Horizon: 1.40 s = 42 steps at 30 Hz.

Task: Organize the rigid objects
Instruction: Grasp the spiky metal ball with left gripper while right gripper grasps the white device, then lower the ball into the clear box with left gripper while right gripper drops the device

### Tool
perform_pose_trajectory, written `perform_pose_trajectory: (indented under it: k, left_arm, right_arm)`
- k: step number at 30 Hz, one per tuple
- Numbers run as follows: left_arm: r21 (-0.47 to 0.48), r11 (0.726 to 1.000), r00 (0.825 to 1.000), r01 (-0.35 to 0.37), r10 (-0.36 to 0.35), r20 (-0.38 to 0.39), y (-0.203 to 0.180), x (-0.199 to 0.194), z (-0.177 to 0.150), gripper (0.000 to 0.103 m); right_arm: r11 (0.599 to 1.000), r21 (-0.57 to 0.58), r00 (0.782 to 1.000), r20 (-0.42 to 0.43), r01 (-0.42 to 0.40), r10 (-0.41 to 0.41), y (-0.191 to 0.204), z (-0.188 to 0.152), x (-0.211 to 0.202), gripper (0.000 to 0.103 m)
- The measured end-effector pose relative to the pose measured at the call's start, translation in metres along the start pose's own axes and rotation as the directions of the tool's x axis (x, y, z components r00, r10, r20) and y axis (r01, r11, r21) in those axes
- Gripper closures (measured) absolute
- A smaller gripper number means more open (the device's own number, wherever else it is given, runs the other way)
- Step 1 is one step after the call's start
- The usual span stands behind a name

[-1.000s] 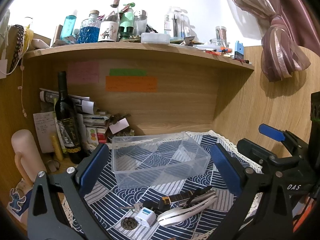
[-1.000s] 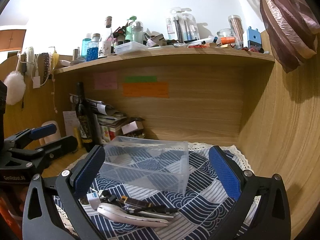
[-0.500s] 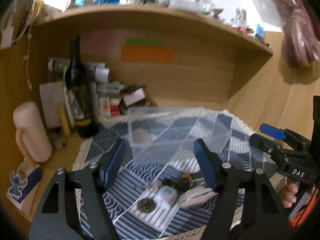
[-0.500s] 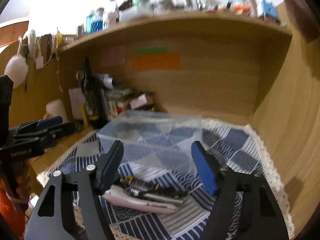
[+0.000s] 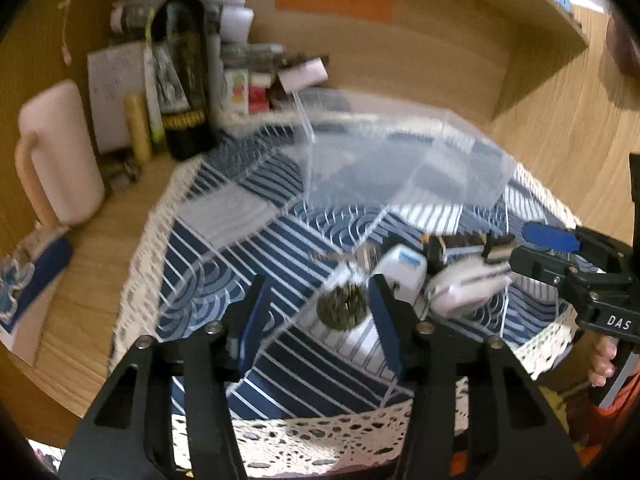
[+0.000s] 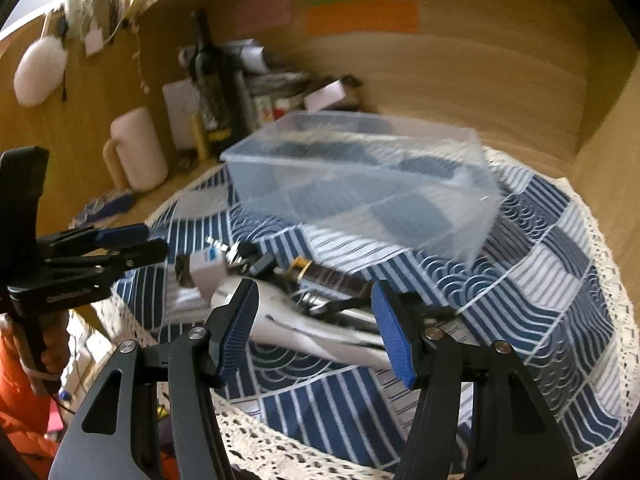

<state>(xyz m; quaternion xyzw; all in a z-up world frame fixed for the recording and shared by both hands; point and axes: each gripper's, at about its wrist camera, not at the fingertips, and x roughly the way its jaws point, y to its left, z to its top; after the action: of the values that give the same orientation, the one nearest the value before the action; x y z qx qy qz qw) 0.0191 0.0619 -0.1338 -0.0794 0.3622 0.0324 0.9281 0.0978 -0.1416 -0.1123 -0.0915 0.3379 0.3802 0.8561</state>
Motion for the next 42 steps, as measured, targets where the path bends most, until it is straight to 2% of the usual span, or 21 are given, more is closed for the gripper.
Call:
perform_pose_trajectory:
  k: [6,15,17,20,25,27,32,37,42]
  left_arm:
    - [0.007,1.000,0.998,0.024,-0.024,-0.057,-0.003,0.019,-0.009,0.059]
    - [0.074,0.997,0.999,0.002,0.001,-0.038,-0.015,0.031,-0.007,0.059]
    - [0.079,0.997,1.000,0.001,0.001,-0.028,-0.016,0.031,-0.008,0.068]
    - [0.075,0.997,1.000,0.003,-0.002,-0.023,-0.015,0.029,-0.007,0.070]
    - [0.063,0.998,1.000,-0.002,0.001,0.005,-0.011,0.019,-0.002,0.070]
    - [0.053,0.999,1.000,0.005,-0.006,0.020,-0.009,0.013,0.004,0.070]
    - [0.042,0.999,0.997,0.014,-0.017,0.076,-0.007,-0.002,0.025,0.070]
    - [0.039,0.998,0.990,0.049,-0.054,0.131,-0.009,-0.016,0.051,0.070]
    - [0.055,0.997,0.981,0.059,-0.068,0.180,-0.016,-0.027,0.076,0.070]
  right_arm:
    - [0.997,-0.057,0.997,-0.061,-0.044,0.041,0.014,0.000,0.018,0.047]
    - [0.984,-0.151,0.980,-0.190,-0.092,0.062,0.032,0.007,0.049,0.043]
    - [0.985,-0.138,0.976,-0.209,-0.099,0.069,0.031,0.006,0.055,0.045]
    - [0.988,-0.138,0.979,-0.199,-0.073,0.045,0.030,0.004,0.055,0.053]
    - [0.994,-0.093,0.987,-0.150,-0.065,0.051,0.021,0.007,0.041,0.058]
    - [0.996,-0.076,0.993,-0.107,-0.053,0.045,0.016,0.012,0.028,0.062]
    - [0.999,-0.041,1.000,0.006,-0.006,0.006,0.002,0.025,-0.001,0.063]
    - [0.999,-0.002,0.994,0.105,0.035,-0.035,-0.014,0.040,-0.031,0.064]
    - [0.996,0.011,0.975,0.204,0.088,-0.088,-0.024,0.064,-0.056,0.064]
